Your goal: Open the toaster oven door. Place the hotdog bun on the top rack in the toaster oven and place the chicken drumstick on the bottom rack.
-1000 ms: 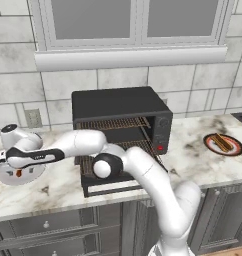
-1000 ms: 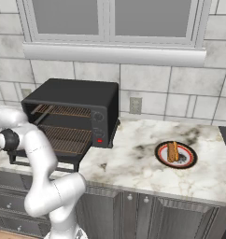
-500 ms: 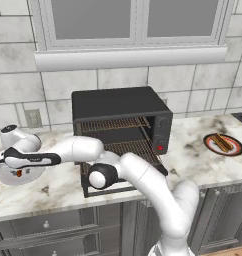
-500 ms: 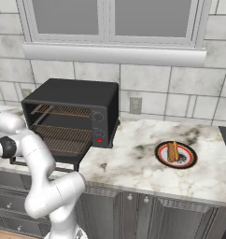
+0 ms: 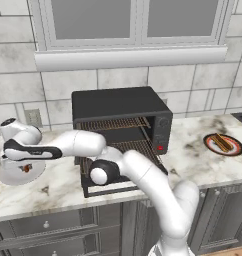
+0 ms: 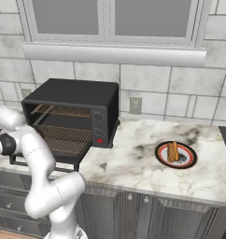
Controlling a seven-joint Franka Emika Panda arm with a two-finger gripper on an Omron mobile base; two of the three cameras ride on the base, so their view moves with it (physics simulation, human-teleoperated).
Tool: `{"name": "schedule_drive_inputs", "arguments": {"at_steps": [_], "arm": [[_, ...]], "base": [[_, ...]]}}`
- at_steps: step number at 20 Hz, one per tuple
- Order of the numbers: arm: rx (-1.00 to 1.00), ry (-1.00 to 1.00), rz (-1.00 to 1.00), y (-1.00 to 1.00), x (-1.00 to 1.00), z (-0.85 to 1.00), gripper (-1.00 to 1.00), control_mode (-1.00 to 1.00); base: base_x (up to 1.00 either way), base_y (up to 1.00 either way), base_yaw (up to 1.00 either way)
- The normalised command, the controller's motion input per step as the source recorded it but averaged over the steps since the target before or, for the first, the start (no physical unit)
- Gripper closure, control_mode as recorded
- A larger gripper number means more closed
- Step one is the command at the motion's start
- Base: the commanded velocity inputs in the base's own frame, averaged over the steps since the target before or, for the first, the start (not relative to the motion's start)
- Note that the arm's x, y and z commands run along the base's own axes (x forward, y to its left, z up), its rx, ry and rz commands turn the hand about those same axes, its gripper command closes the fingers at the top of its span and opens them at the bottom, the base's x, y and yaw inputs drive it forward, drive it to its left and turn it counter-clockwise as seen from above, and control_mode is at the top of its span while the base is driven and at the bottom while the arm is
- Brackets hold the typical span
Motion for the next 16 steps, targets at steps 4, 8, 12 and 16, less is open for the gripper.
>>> {"name": "schedule_drive_inputs", "arguments": {"at_steps": [4, 8, 12, 16], "arm": [[0.00, -0.12, 0.00, -0.56, -0.65, 0.14, 1.00, -1.00], [0.00, -0.17, 0.00, -0.38, -0.69, 0.55, 1.00, -1.00], [0.00, -0.15, 0.00, -0.64, -0.49, 0.76, 1.00, -1.00], [0.00, -0.06, 0.00, -0.95, -0.59, 0.46, 1.00, -1.00]], "base": [[0.00, 0.00, 0.00], [0.00, 0.00, 0.00], [0.00, 0.00, 0.00], [0.00, 0.00, 0.00]]}}
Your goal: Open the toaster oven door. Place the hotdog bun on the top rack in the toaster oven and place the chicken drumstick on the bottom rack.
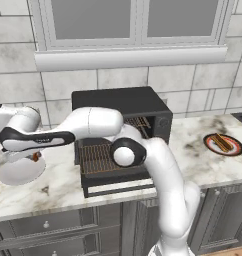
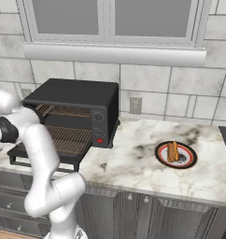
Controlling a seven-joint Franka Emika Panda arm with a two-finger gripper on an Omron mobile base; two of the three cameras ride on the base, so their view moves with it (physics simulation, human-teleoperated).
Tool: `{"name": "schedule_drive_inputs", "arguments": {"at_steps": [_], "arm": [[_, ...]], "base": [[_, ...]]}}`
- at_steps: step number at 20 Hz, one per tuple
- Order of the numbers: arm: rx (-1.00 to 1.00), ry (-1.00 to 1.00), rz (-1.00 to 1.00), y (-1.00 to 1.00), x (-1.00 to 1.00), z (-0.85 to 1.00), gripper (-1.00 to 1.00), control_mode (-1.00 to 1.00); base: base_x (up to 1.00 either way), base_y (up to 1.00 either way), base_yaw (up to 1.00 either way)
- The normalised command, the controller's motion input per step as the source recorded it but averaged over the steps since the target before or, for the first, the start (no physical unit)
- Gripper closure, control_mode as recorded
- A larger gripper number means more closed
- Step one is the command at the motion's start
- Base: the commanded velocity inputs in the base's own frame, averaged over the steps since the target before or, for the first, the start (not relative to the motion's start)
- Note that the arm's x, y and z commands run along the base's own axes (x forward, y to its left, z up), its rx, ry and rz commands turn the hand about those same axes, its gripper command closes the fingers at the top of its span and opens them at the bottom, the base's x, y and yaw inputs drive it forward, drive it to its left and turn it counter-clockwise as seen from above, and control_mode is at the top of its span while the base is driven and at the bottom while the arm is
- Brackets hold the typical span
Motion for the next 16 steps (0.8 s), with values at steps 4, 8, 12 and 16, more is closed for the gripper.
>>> {"name": "schedule_drive_inputs", "arguments": {"at_steps": [4, 8, 12, 16], "arm": [[0.00, 0.00, -0.01, -1.00, -0.71, 0.06, 1.00, -1.00], [0.06, 0.03, -0.08, -1.00, -0.29, 0.01, 1.00, -1.00], [0.11, 0.10, -0.15, -1.00, 0.01, 0.01, 1.00, -1.00], [0.11, 0.20, -0.19, -1.00, 0.00, -0.03, 1.00, -1.00]], "base": [[0.00, 0.00, 0.00], [0.00, 0.00, 0.00], [0.00, 0.00, 0.00], [0.00, 0.00, 0.00]]}}
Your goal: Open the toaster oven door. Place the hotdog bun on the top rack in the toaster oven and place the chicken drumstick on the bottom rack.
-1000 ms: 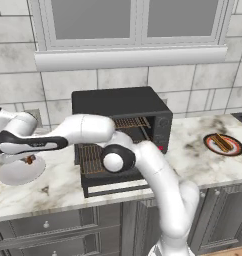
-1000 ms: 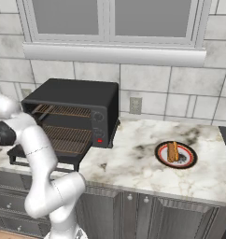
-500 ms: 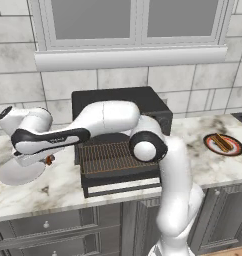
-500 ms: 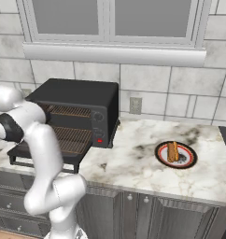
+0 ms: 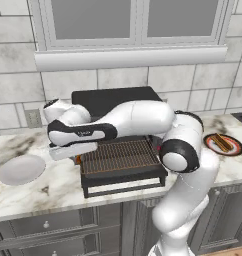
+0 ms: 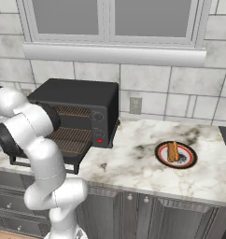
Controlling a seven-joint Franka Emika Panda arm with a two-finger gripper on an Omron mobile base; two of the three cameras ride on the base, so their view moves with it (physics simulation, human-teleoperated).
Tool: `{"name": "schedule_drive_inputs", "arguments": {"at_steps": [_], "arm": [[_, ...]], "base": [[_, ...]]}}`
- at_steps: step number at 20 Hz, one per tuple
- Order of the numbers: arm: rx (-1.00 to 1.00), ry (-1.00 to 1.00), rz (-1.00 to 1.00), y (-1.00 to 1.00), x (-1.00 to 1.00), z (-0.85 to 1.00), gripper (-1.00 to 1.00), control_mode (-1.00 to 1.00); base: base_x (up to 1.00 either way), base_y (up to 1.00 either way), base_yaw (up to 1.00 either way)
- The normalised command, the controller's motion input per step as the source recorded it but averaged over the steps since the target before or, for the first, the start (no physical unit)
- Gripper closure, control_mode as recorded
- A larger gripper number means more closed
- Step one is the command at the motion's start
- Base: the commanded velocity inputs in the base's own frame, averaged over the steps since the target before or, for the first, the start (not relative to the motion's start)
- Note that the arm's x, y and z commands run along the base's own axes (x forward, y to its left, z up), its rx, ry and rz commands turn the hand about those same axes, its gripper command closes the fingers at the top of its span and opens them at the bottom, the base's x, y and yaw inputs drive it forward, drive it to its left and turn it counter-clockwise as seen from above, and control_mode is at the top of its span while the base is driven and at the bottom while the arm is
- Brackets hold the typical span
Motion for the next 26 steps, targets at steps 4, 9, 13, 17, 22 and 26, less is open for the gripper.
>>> {"name": "schedule_drive_inputs", "arguments": {"at_steps": [4, 9, 13, 17, 22, 26], "arm": [[0.06, 0.16, -0.22, -1.00, 0.01, 0.00, 1.00, -1.00], [0.00, 0.09, -0.17, -0.74, 0.19, -0.20, 1.00, -1.00], [0.00, 0.00, -0.13, -0.17, 0.39, -0.31, 1.00, -1.00], [0.00, 0.00, -0.11, -0.03, 0.57, -0.13, 1.00, -1.00], [0.00, 0.00, -0.06, -0.07, 0.60, -0.23, 1.00, -1.00], [0.00, 0.00, -0.02, -0.01, 0.19, -0.29, 1.00, -1.00]], "base": [[0.00, 0.00, 0.00], [0.00, 0.00, 0.00], [0.00, 0.00, 0.00], [0.00, 0.00, 0.00], [0.00, 0.00, 0.00], [0.00, 0.00, 0.00]]}}
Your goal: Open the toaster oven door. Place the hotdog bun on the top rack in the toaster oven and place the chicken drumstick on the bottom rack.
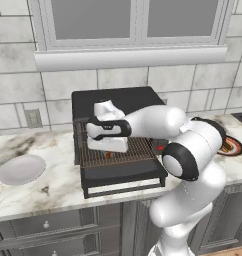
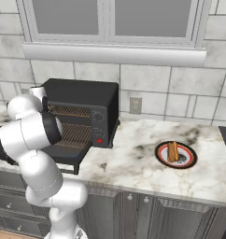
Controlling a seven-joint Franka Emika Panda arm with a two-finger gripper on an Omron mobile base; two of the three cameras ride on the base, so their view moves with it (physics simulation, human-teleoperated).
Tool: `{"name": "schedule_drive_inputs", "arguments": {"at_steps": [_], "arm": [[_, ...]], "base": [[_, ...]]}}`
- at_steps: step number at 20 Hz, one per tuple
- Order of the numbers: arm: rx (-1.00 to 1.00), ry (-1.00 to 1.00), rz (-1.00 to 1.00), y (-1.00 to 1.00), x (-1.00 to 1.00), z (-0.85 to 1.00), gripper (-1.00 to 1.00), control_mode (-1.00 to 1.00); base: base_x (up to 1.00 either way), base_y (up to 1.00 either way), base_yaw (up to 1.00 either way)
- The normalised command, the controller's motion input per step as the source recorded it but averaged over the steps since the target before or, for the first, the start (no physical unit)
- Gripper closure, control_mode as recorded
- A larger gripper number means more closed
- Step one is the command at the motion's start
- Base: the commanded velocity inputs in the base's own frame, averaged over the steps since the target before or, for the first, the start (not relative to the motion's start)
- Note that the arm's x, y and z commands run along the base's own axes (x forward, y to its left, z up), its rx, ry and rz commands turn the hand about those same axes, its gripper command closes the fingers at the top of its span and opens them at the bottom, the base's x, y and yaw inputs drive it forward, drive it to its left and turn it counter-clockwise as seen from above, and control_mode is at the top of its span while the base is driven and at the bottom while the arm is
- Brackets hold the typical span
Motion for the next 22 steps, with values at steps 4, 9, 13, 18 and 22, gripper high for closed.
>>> {"name": "schedule_drive_inputs", "arguments": {"at_steps": [4, 9, 13, 18, 22], "arm": [[0.00, 0.00, -0.01, 0.00, 0.00, -0.38, 1.00, -1.00], [0.00, 0.00, -0.04, 0.00, 0.00, -0.15, -1.00, -1.00], [0.00, -0.01, -0.01, 0.00, -0.09, 0.00, -1.00, -1.00], [0.00, -0.06, 0.00, -0.08, -0.21, 0.33, -1.00, -1.00], [0.00, -0.08, 0.05, -0.01, -0.74, 0.46, -1.00, -1.00]], "base": [[0.00, 0.00, 0.00], [0.00, 0.00, 0.00], [0.00, 0.00, 0.00], [0.00, 0.00, 0.00], [0.00, 0.00, 0.00]]}}
